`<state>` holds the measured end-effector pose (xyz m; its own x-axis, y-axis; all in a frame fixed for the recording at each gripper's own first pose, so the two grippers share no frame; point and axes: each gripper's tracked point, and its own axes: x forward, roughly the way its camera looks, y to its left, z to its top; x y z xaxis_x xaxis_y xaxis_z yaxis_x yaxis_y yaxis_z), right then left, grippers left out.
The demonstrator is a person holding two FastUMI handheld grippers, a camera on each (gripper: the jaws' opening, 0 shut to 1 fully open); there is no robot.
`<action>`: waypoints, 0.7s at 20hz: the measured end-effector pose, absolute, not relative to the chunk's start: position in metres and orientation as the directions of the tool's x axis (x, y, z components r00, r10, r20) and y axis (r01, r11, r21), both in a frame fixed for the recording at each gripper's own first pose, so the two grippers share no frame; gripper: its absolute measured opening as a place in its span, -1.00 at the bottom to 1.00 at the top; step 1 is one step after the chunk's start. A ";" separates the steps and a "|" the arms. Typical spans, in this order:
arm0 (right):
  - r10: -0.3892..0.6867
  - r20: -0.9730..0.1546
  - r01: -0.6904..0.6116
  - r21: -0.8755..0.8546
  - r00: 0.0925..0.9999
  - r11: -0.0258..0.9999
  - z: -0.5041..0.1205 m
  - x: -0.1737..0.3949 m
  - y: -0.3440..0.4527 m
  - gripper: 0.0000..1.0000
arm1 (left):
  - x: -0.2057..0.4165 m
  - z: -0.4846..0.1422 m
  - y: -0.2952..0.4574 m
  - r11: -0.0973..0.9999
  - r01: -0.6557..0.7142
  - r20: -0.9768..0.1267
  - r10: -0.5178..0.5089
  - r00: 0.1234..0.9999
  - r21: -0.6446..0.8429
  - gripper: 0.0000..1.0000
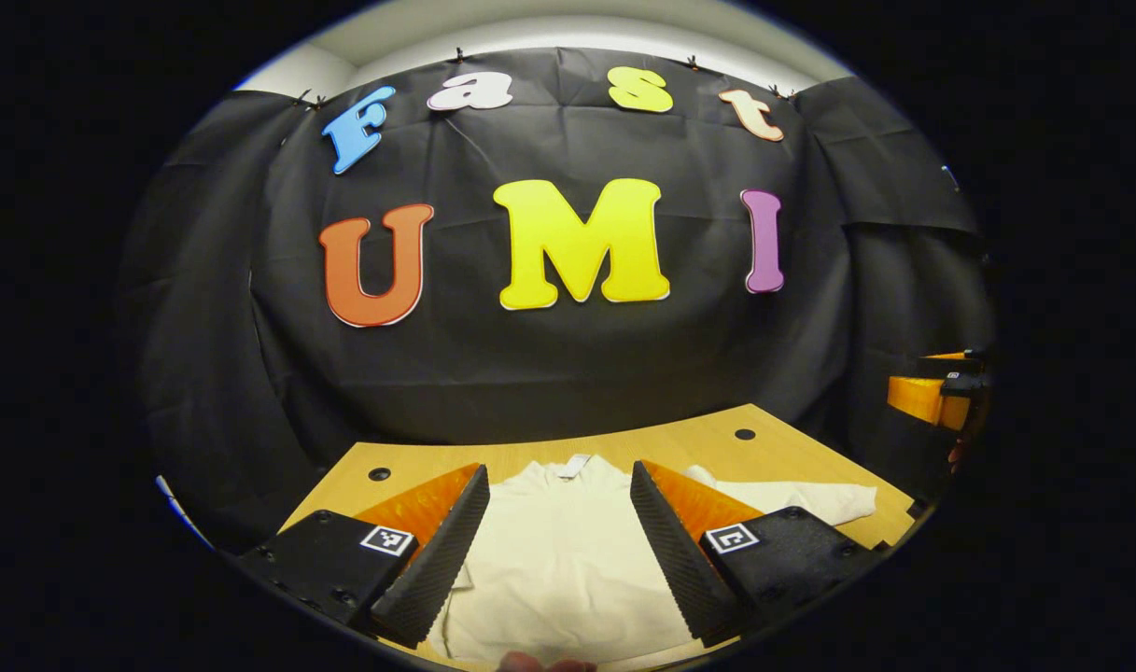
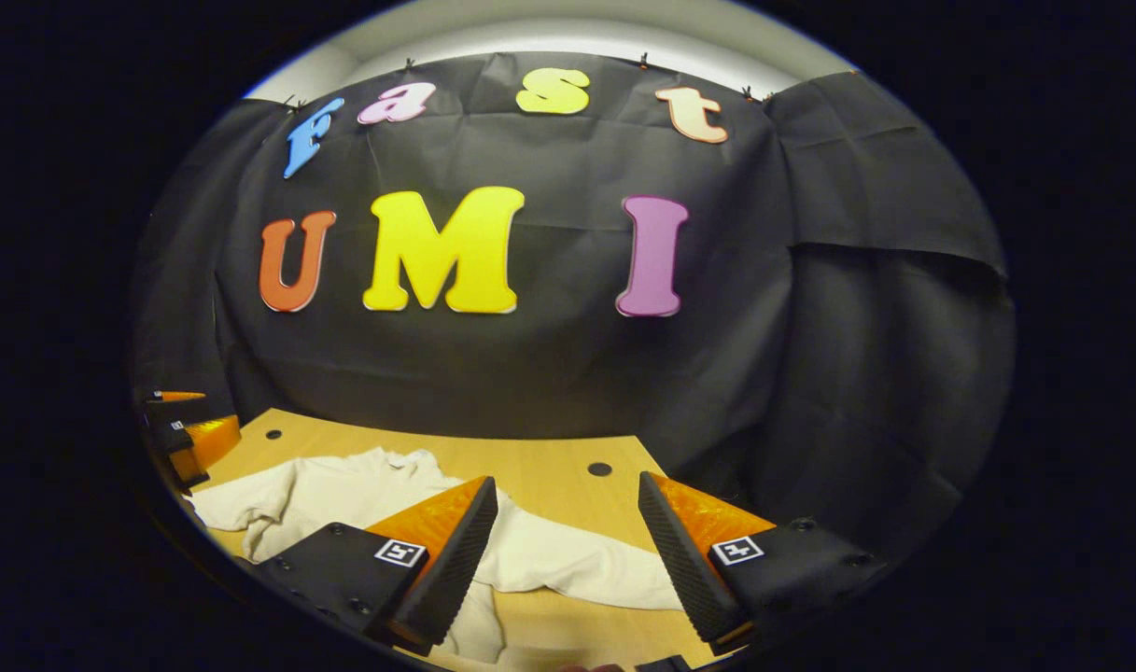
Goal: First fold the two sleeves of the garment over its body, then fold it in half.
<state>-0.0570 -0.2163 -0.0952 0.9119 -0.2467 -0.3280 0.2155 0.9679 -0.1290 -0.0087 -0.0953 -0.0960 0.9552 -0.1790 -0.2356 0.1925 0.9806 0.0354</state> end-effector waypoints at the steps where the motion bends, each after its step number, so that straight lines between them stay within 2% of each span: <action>1: -0.262 -0.370 0.227 -0.138 0.891 0.964 -0.109 -0.063 -0.232 0.89 | -0.010 -0.099 -0.101 0.979 0.204 -0.250 -0.189 0.950 0.034 0.94; 7: -0.289 -0.601 0.253 -0.145 0.746 0.956 -0.215 -0.091 -0.306 0.90 | -0.011 -0.112 -0.130 0.968 0.247 -0.302 -0.224 0.926 0.039 0.94; 14: -0.294 -0.743 0.302 -0.129 0.601 0.945 -0.303 -0.074 -0.375 0.89 | -0.016 -0.126 -0.142 0.971 0.227 -0.372 -0.185 0.910 0.072 0.95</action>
<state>-0.0743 -0.3745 -0.3030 0.6011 -0.2936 -0.7433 0.3017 0.9446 -0.1292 -0.0162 -0.1418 -0.1263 0.9096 -0.1855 -0.3717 0.2274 0.9711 0.0719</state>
